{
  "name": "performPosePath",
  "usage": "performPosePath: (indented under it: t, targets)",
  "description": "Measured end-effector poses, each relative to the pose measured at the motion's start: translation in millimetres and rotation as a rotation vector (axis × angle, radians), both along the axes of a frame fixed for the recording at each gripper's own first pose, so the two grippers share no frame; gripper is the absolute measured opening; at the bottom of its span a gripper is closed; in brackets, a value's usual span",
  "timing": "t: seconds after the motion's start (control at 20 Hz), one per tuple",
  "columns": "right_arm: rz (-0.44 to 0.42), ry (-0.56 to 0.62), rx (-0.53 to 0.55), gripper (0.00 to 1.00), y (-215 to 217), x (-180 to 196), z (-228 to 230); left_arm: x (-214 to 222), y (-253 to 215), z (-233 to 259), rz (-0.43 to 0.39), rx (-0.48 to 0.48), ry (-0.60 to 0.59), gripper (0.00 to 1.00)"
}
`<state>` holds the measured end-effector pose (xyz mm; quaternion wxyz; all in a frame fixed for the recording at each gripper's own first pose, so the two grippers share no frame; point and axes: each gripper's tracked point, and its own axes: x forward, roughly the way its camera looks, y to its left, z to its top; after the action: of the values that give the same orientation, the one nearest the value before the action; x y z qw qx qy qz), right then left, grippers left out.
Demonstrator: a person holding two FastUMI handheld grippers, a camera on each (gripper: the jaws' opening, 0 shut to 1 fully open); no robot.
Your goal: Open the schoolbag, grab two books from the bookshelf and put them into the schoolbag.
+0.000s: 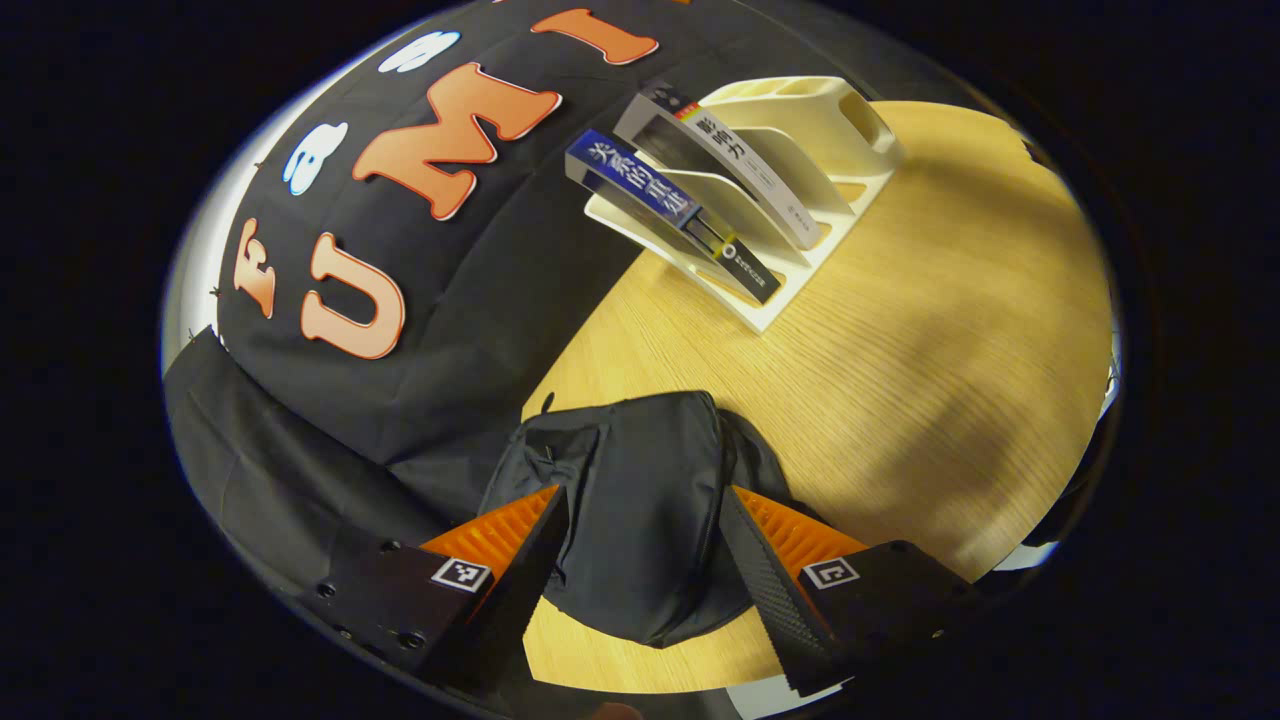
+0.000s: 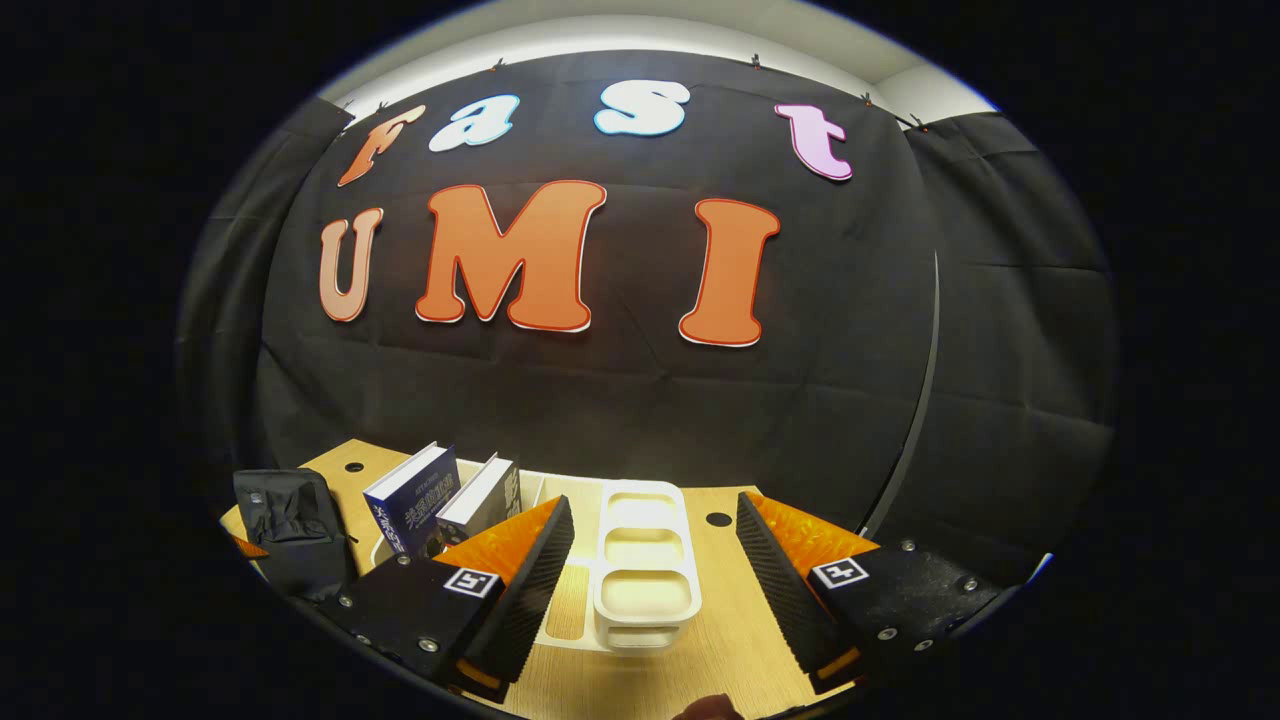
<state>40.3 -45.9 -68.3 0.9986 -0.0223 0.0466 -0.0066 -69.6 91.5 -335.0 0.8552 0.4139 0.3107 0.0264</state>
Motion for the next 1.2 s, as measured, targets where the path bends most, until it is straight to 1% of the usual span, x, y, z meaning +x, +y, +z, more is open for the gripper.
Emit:
performPosePath:
  t: [0.3, 0.45, 0.65, 0.8, 0.9, 0.95, 1.0, 1.05, 1.1, 1.15, 1.2]
  targets:
    - [0.012, 0.002, -0.009, 0.98, -5, -3, -3, -2, 27, -23, 0.068, 0.092, 0.027, 0.96]
    - [0.02, -0.004, -0.01, 0.98, -9, -5, 0, 6, 31, -15, 0.083, 0.126, -0.027, 0.96]
    - [0.037, -0.006, -0.004, 0.98, -11, -5, 0, 18, 38, 1, 0.105, 0.206, -0.077, 0.95]
    - [0.06, -0.013, -0.002, 0.98, -8, -5, 3, 30, 42, -6, 0.11, 0.203, -0.06, 0.94]
    - [0.078, -0.013, 0.001, 0.98, -5, -4, 4, 37, 45, -8, 0.112, 0.209, -0.044, 0.87]
    - [0.086, -0.013, 0.003, 0.98, -3, -4, 4, 40, 49, -11, 0.11, 0.198, -0.032, 0.89]
    - [0.098, -0.011, 0.003, 0.98, -1, -4, 5, 43, 53, -13, 0.111, 0.19, -0.015, 0.78]
    - [0.105, -0.008, 0.0, 0.98, 2, -4, 5, 45, 53, -13, 0.106, 0.175, -0.005, 0.71]
    - [0.109, -0.007, -0.006, 0.98, 4, -4, 6, 46, 53, -10, 0.101, 0.164, 0.005, 0.74]
    - [0.107, -0.012, -0.012, 0.98, 6, -3, 9, 48, 53, -6, 0.089, 0.148, 0.005, 0.65]
    - [0.102, -0.014, -0.019, 0.98, 8, -3, 10, 49, 53, -3, 0.077, 0.135, 0.009, 0.54]
